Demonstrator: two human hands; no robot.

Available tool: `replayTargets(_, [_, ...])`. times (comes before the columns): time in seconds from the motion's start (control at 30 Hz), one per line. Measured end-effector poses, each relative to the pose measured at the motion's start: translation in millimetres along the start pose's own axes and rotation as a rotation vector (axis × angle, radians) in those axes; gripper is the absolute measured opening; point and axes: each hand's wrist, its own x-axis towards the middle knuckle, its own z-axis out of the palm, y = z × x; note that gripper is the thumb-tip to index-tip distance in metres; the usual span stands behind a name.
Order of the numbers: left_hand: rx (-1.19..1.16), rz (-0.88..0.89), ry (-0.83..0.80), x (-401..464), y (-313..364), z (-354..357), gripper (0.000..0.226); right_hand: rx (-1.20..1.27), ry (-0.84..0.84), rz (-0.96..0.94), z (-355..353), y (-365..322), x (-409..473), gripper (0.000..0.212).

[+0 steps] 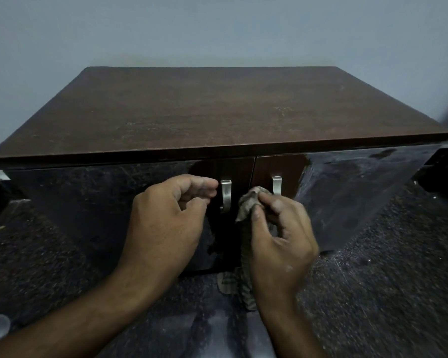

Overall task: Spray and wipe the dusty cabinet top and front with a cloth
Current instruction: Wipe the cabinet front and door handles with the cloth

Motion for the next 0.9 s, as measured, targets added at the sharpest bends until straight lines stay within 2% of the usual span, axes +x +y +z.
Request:
replayTargets(0.1, [0.022,-0.007,0.015,0,-1,-2,0.038,0.035,-0.06,-0.034,18,-15,2,0.018])
replayTargets(0.37, [0.036,-0.002,0.015,1,-5,-5,0.036,-0.123,-0.113,-0.223,22,4,-24,0.006])
replayTargets(0.67, [0.036,-0.008,-0.001,0,-8,0,0.036,-0.143,-0.033,-0.203,45,-18,-1,0.004])
replayTargets(0.77, [0.04,-0.021,-0.012,1,-8,-1,0.036,-0.152,-0.028,-0.22,37,-7,-19,0.002])
replayTargets(0.9, [0.078,-0.062,-0.08,-2,-11,2,0.035,-0.135,-0.118,-0.004,33,20,-44,0.012])
